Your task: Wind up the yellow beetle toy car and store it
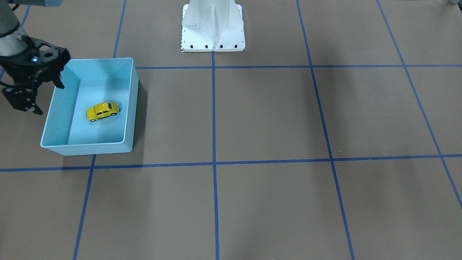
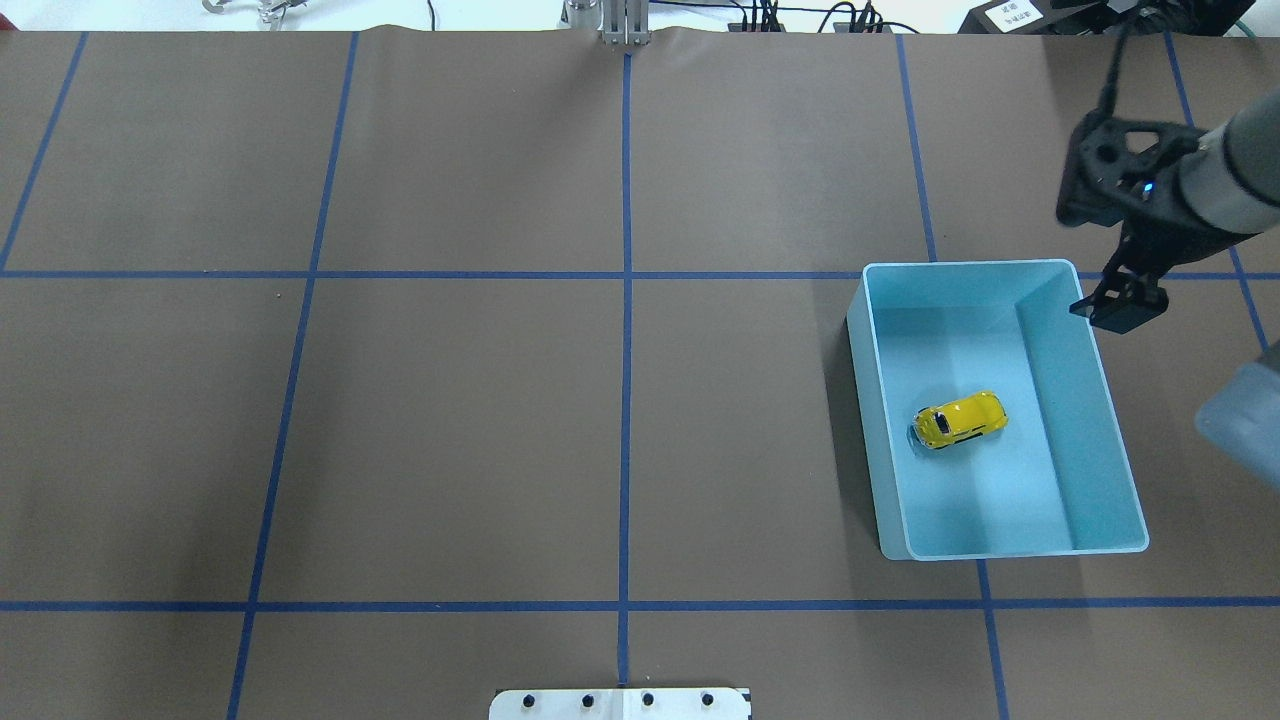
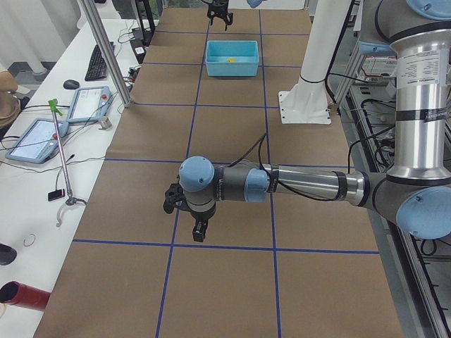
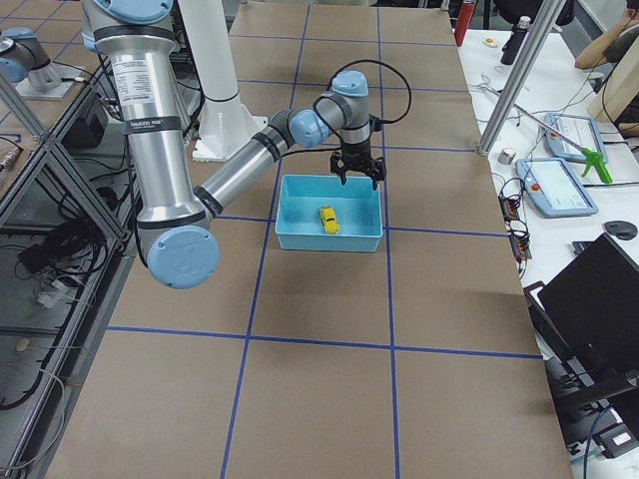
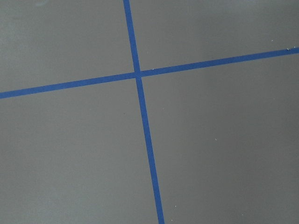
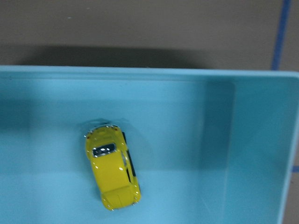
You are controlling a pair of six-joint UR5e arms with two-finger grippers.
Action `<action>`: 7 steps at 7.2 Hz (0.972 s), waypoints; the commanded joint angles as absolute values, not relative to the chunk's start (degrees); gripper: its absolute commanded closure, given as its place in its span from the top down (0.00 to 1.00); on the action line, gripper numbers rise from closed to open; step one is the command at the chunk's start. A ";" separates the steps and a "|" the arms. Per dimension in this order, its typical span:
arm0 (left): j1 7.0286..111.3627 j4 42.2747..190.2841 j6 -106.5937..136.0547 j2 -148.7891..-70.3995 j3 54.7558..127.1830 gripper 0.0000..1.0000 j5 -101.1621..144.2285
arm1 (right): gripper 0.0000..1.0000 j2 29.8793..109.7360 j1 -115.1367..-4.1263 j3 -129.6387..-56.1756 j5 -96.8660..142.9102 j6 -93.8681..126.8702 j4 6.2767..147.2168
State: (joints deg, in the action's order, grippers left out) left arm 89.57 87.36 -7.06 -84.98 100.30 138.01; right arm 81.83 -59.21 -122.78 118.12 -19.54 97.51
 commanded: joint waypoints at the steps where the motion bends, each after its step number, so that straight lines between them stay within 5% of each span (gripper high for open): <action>1: 89.56 87.36 -7.03 -84.99 100.37 1.00 138.25 | 1.00 87.33 -70.87 -123.49 123.03 2.29 97.03; 4: 89.56 87.36 -7.03 -84.99 100.37 1.00 138.34 | 1.00 94.63 -85.83 -109.92 136.18 2.38 97.03; 7: 89.56 87.36 -7.03 -84.99 100.37 1.00 138.34 | 1.00 94.66 -85.87 -102.86 136.05 3.08 97.03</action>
State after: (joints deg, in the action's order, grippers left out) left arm 89.56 87.36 -7.03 -84.99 100.37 138.36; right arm 94.76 -85.63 -105.97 135.69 2.99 97.08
